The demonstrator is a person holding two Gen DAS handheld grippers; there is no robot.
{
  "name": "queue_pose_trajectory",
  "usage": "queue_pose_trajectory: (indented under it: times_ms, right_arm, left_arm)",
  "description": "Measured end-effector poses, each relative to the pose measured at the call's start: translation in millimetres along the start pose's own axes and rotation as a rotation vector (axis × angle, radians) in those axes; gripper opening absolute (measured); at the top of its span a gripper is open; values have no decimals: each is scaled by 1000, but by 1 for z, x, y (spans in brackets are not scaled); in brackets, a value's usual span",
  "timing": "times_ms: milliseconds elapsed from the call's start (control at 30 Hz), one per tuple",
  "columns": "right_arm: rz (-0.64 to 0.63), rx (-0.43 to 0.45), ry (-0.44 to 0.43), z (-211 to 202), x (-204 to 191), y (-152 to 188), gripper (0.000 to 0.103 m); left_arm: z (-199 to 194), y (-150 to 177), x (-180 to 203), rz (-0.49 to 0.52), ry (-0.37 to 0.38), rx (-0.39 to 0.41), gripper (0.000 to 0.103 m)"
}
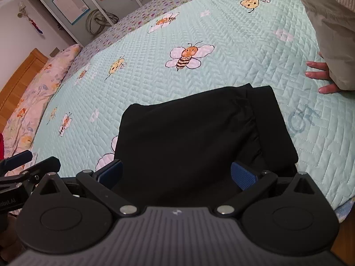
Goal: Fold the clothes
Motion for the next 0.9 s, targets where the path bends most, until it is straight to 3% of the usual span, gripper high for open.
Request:
queue_pose_trajectory:
  times_ms: [200,400,533,600,700,833,900]
  right_arm:
    - [29,22,-18,-3,6,-1,103]
    - [131,22,-179,-7,19,-7,103]
    - [225,115,-263,-19,60,-28,103]
    - [280,135,-212,-19,92,-39,103]
    - [288,92,-128,-4,128,-44,103]
    - [344,-32,-169,32,158,-39,103]
    - [324,-44,-231,40,160,-41,103]
  left_arm:
    - [5,-1,-18,-75,0,-65,102]
    - [17,13,-34,-124,-20,-139,102]
    - [44,29,-47,-212,22,-227,101]
    - [58,37,-51,-260,53,-259,99]
    - [78,41,-48,-294,97,-293,99]
    - [100,42,-44,-325,143,-317,99]
    - [111,43,-45,-374,187,-328,100]
Point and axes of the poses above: each gripper's, at about its wrist camera, not at the fingertips, and z roughly the way its jaws point, x to its right, y to its underside, the point moved 5 cm from there along z, roughly the way its jaws point
